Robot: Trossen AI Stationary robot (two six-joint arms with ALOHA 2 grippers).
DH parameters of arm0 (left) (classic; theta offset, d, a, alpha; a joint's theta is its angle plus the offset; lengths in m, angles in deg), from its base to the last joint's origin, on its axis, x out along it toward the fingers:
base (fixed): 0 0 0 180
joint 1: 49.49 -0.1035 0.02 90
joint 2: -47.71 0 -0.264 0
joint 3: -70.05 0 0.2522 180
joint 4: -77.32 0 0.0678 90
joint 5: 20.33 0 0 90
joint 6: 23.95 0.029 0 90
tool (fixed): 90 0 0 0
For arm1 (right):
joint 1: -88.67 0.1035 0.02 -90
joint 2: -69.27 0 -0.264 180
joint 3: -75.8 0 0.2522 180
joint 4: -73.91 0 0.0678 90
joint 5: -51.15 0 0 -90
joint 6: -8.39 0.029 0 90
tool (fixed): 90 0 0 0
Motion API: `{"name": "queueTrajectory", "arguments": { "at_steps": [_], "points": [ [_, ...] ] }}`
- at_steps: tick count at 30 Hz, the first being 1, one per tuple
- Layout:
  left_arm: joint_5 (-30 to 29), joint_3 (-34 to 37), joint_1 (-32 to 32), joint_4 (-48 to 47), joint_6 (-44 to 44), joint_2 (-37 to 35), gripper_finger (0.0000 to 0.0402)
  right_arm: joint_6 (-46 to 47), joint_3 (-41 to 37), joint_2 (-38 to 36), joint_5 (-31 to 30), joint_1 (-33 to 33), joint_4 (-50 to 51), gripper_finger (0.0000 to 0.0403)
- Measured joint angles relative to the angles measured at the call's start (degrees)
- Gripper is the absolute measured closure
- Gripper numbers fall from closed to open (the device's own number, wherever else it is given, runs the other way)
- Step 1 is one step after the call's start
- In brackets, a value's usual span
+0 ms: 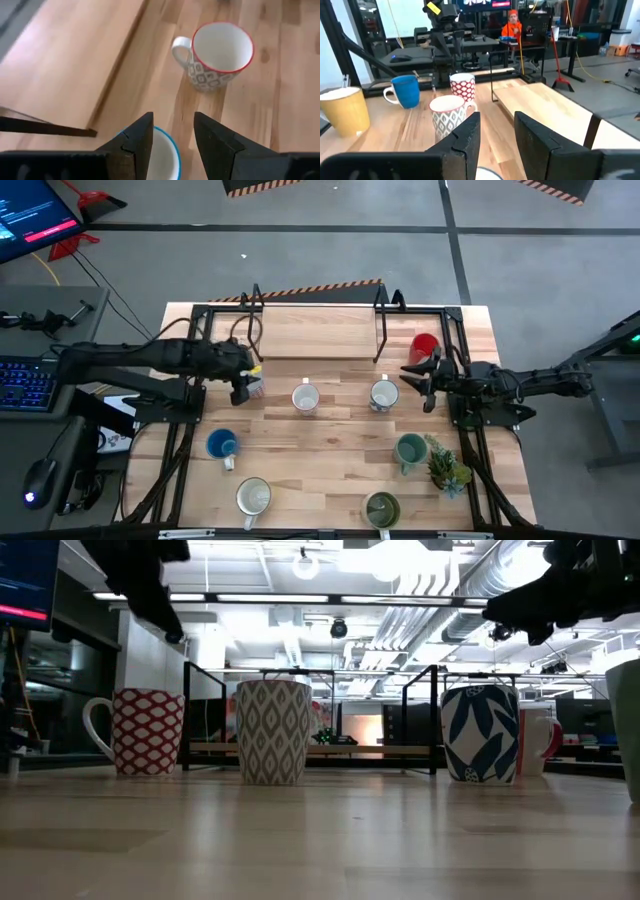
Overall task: Place coffee mugs
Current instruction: Put the red patterned mug on the shelf
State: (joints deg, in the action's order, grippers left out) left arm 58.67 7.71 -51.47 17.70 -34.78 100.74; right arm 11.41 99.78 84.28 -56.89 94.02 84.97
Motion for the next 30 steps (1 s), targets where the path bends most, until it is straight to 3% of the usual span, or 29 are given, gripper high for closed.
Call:
{"name": "queueTrajectory", "arguments": {
  "at_steps": [11,17,30],
  "points": [
    [1.51,0.00,0.00,-3.01,-5.35,10.48,0.0268,1.07,0.00,0.00,2.16,0.00,1.96,0.0295],
    [4.47,0.00,0.00,-3.32,-8.45,12.51,0.0268,1.07,0.00,0.00,2.23,-0.02,3.68,0.0295],
    [3.32,0.00,0.00,-4.72,-10.12,15.83,0.0268,1.46,0.00,0.00,4.79,-0.01,4.27,0.0295]
  ]
}}
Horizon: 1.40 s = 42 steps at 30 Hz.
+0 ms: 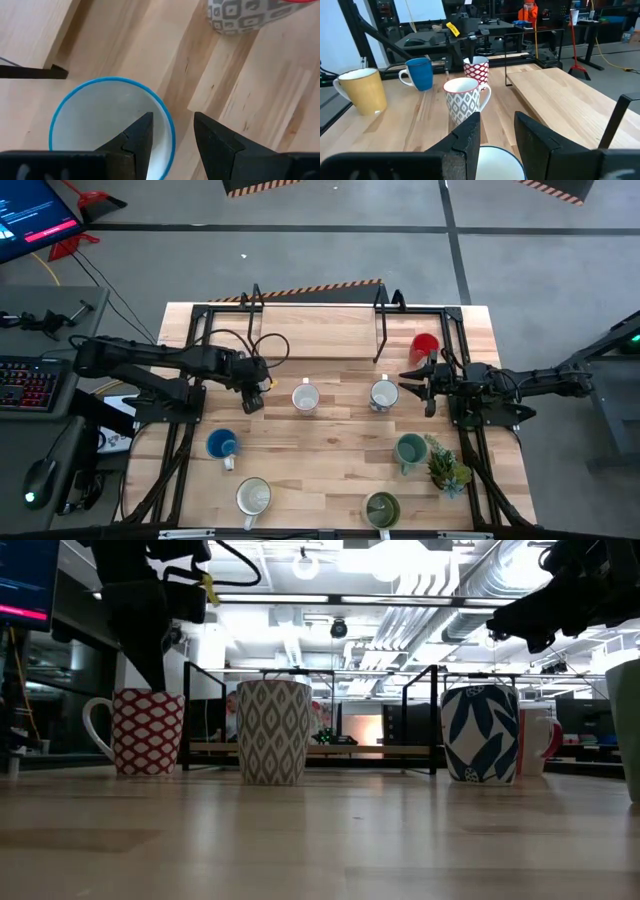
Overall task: Place coffee mugs
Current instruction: Put the red patterned mug on the shelf
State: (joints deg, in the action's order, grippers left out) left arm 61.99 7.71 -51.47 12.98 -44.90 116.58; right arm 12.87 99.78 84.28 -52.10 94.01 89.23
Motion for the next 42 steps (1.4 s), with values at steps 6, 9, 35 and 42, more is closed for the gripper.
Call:
{"name": "queueTrajectory", "arguments": {
  "at_steps": [6,9,35,42],
  "points": [
    [-0.57,0.00,0.00,-0.21,0.00,2.29,0.0268,0.01,0.00,0.00,0.19,0.01,0.04,0.0295],
    [-0.60,0.00,0.00,-0.21,-0.02,3.56,0.0268,0.01,0.00,0.00,0.19,0.01,0.53,0.0295],
    [-0.57,0.01,0.00,1.24,0.86,13.27,0.0275,0.01,0.00,0.00,0.17,-0.01,2.71,0.0295],
    [-0.31,0.00,0.00,1.12,1.12,13.35,0.0346,0.01,0.00,0.00,0.17,0.01,2.97,0.0295]
  ]
}}
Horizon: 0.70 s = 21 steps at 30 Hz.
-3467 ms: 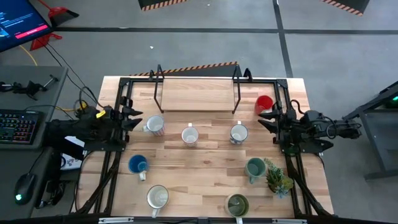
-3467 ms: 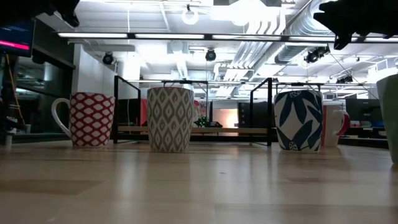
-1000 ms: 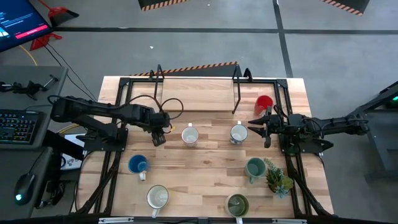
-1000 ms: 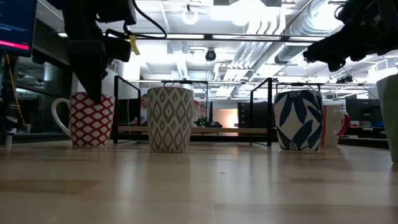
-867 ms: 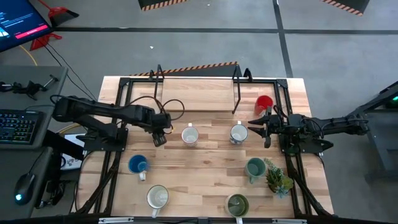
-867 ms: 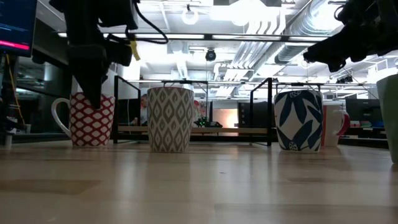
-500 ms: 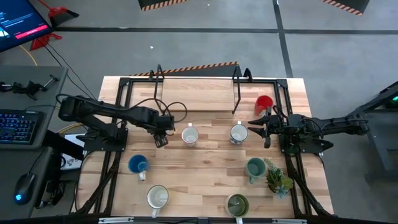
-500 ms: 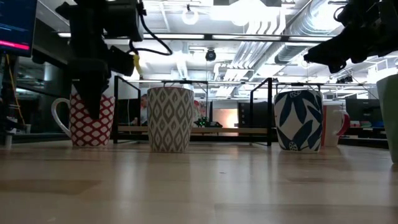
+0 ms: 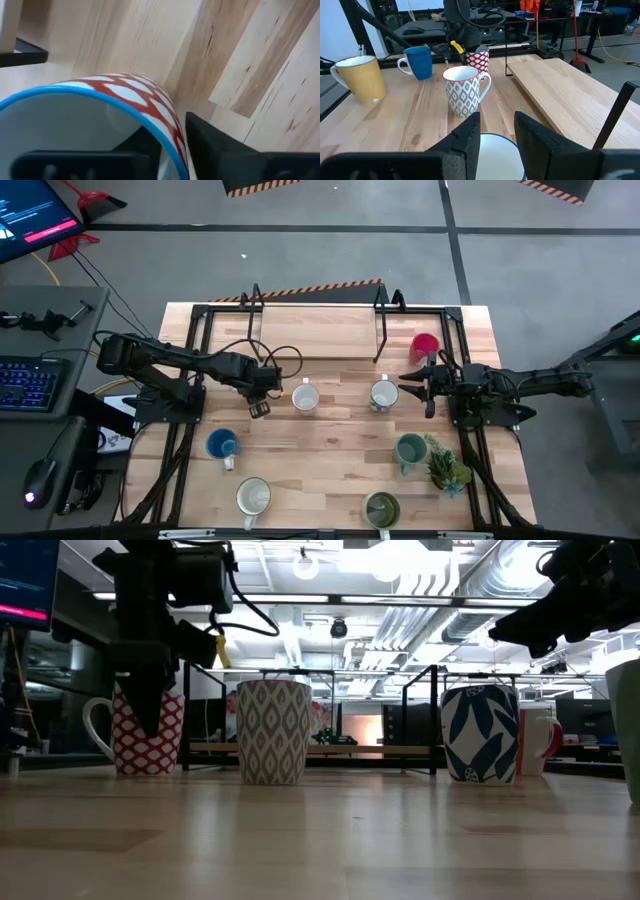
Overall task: Place coffee mugs
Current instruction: Put the red patterned mug on the shelf
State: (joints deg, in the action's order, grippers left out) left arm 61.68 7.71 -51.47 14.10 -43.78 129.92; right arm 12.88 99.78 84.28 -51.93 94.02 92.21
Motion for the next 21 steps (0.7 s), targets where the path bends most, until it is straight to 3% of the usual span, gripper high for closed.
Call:
{"name": "queueTrajectory", "arguments": {
  "at_steps": [4,15,21],
  "points": [
    [0.14,0.02,0.03,0.02,-0.18,0.02,0.0391,0.00,0.00,0.00,0.00,-0.02,0.00,0.0295],
    [3.14,-0.72,-0.99,-0.94,-1.12,0.04,0.0394,0.02,0.00,0.00,-0.02,0.00,0.00,0.0295],
    [3.45,-7.03,-1.40,-5.80,-1.09,0.02,0.0395,0.02,0.00,0.00,-0.02,-0.02,0.00,0.0295]
  ]
}}
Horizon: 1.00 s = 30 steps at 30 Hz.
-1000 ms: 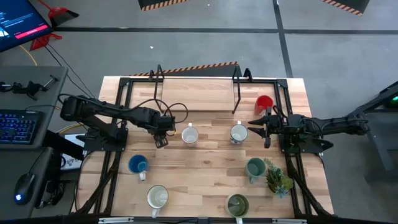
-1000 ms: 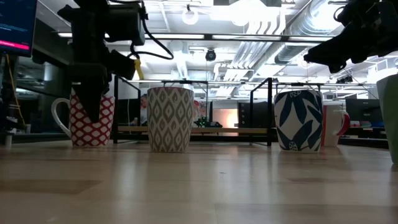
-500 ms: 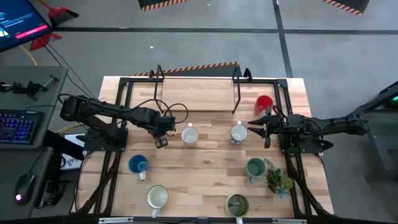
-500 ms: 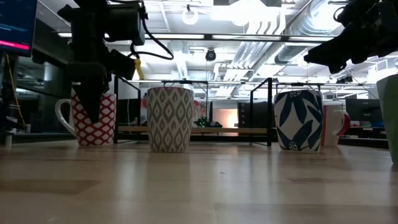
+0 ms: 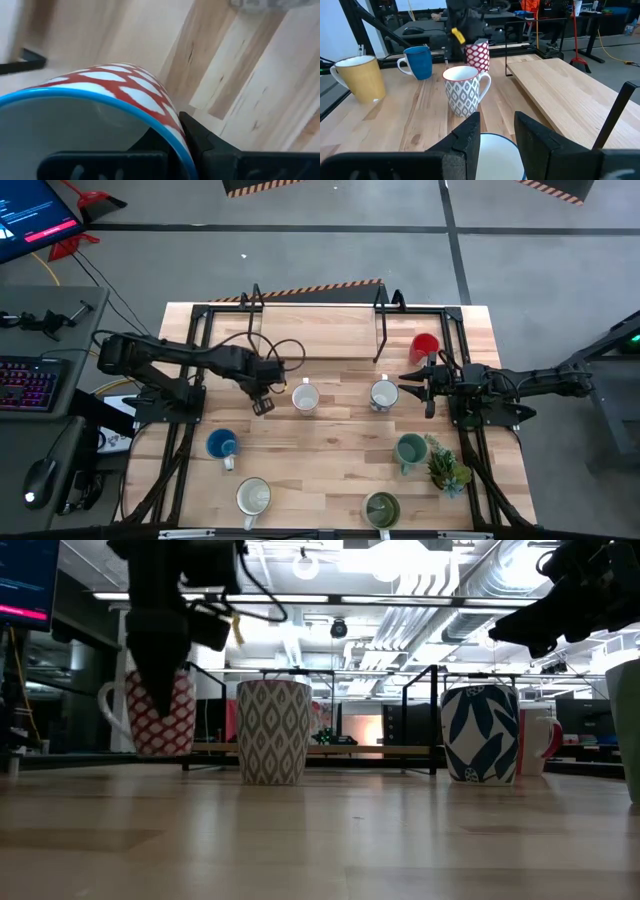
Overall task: Place coffee mugs
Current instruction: Put the red patterned mug on the shelf
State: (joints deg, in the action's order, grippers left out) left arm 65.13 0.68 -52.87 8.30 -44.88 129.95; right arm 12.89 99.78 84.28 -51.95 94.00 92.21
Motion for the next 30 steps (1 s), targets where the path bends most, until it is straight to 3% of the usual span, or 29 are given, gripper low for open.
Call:
{"name": "queueTrajectory", "arguments": {
  "at_steps": [7,14,21,30],
  "points": [
    [3.57,-9.10,0.02,-3.59,-2.83,-0.02,0.0395,-0.02,0.00,0.00,0.00,0.00,0.02,0.0295],
    [2.44,-17.95,-2.89,-3.91,-4.49,0.55,0.0395,0.00,0.00,0.00,-1.01,0.02,0.02,0.0295],
    [3.14,-28.30,-11.24,-5.59,-6.40,8.70,0.0395,0.00,0.00,0.00,-1.51,0.01,0.02,0.0295],
    [4.53,-41.09,-17.36,-19.49,-16.96,19.68,0.0395,4.23,0.02,0.00,-1.49,0.00,1.43,0.0295]
  ]
}}
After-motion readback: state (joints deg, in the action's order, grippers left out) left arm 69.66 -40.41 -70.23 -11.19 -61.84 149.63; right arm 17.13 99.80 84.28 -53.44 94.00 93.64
